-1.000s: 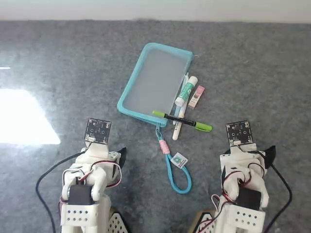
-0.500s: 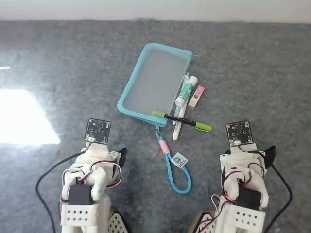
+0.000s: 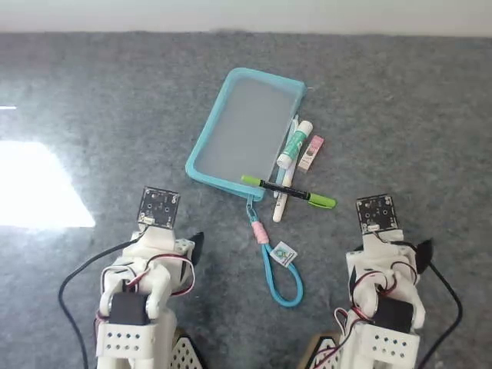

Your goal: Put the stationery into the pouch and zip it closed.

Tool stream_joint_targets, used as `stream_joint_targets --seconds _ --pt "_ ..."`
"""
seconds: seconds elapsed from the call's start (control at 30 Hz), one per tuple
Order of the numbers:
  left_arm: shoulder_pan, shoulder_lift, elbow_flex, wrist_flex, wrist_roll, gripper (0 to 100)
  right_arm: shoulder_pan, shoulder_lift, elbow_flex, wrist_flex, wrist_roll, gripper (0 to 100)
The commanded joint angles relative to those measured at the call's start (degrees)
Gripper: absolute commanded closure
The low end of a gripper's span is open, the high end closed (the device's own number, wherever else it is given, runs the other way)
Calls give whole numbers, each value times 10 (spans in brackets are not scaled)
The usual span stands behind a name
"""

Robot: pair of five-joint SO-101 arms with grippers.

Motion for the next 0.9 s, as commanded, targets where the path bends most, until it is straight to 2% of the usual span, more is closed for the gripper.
stream_joint_targets --seconds 0.0,0.17,0.27,0.37,0.5,0.67,0.87 --pt "-21 1 -4 -56 -47 775 0 -7 11 3 3 552" --pt "-95 1 -7 -95 -133 775 -11 -7 11 -22 7 552" --pt "-105 5 -46 -63 -107 775 -11 -7 11 -29 7 552" --pt "-77 6 -102 -15 -102 773 -10 -7 8 -27 8 552" --pt "-44 25 -106 -27 -93 773 7 -7 11 -29 22 552" --pt "-42 108 -153 -51 -75 773 7 -7 11 -25 149 552" --pt "-43 269 -211 -118 4 773 -21 -1 -9 -45 150 564"
